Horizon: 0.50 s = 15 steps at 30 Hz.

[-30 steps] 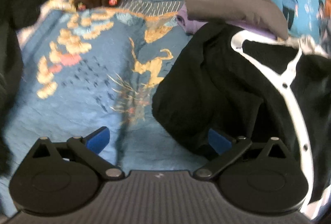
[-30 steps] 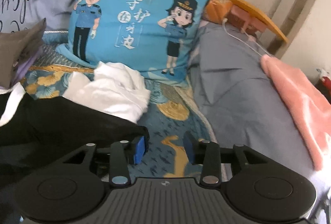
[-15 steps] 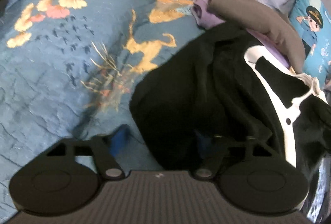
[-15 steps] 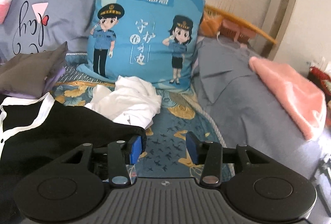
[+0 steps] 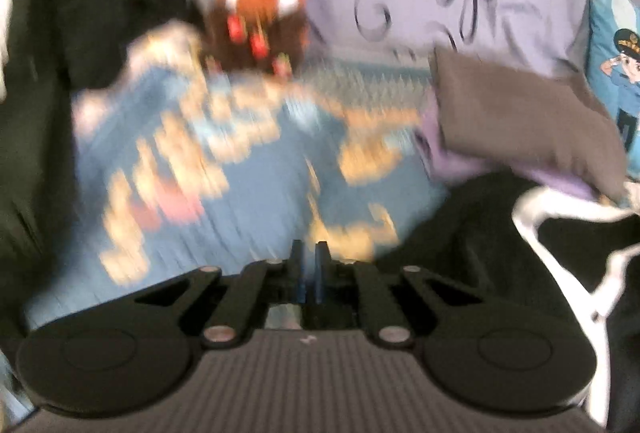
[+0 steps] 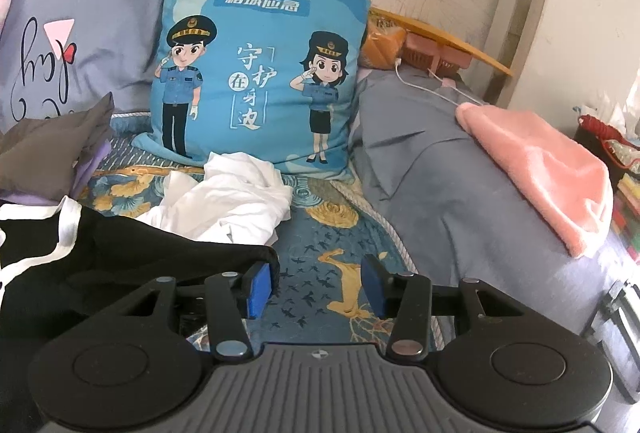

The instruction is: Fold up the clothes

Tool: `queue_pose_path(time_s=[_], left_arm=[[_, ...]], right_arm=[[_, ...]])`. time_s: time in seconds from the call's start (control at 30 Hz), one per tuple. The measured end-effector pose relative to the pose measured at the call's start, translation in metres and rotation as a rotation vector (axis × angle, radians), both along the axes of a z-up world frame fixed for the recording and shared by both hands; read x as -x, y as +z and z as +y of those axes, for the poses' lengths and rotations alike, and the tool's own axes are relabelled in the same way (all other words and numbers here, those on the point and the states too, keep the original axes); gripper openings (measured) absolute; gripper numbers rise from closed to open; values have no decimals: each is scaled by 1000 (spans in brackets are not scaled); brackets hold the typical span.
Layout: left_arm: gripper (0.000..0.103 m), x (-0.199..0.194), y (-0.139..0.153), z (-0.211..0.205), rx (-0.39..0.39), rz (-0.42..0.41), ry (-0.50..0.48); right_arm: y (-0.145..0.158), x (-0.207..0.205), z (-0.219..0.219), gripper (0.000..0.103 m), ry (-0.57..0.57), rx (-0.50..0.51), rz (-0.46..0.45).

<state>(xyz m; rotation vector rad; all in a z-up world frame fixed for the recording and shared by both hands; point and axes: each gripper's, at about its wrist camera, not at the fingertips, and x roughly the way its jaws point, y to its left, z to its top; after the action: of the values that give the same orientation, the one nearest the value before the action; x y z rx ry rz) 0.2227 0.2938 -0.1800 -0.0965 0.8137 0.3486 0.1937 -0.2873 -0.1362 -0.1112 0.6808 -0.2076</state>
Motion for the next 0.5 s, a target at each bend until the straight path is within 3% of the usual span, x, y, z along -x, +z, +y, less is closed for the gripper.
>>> queue_pose_path(time_s=[0.07, 0.17, 0.27, 0.33, 0.4, 0.47, 0.5], left_arm=[[5, -8, 14, 3, -56, -18, 1], [5, 1, 8, -7, -70, 0, -52], [10, 10, 2, -17, -82, 20, -106], [37, 16, -2, -24, -90, 33, -142], [79, 22, -6, -31, -99, 46, -177], [98, 27, -11, -38, -107, 59, -213], [98, 30, -13, -41, -111, 65, -231]], right_arm=[[0, -4, -2, 46, -7, -2, 5], [-4, -11, -6, 49, -25, -6, 29], [-10, -17, -11, 60, -61, 8, 64], [-14, -19, -15, 68, -82, 16, 82], [-18, -19, -19, 71, -90, 16, 112], [-21, -17, -22, 76, -73, 15, 148], [-23, -16, -22, 78, -59, 19, 170]])
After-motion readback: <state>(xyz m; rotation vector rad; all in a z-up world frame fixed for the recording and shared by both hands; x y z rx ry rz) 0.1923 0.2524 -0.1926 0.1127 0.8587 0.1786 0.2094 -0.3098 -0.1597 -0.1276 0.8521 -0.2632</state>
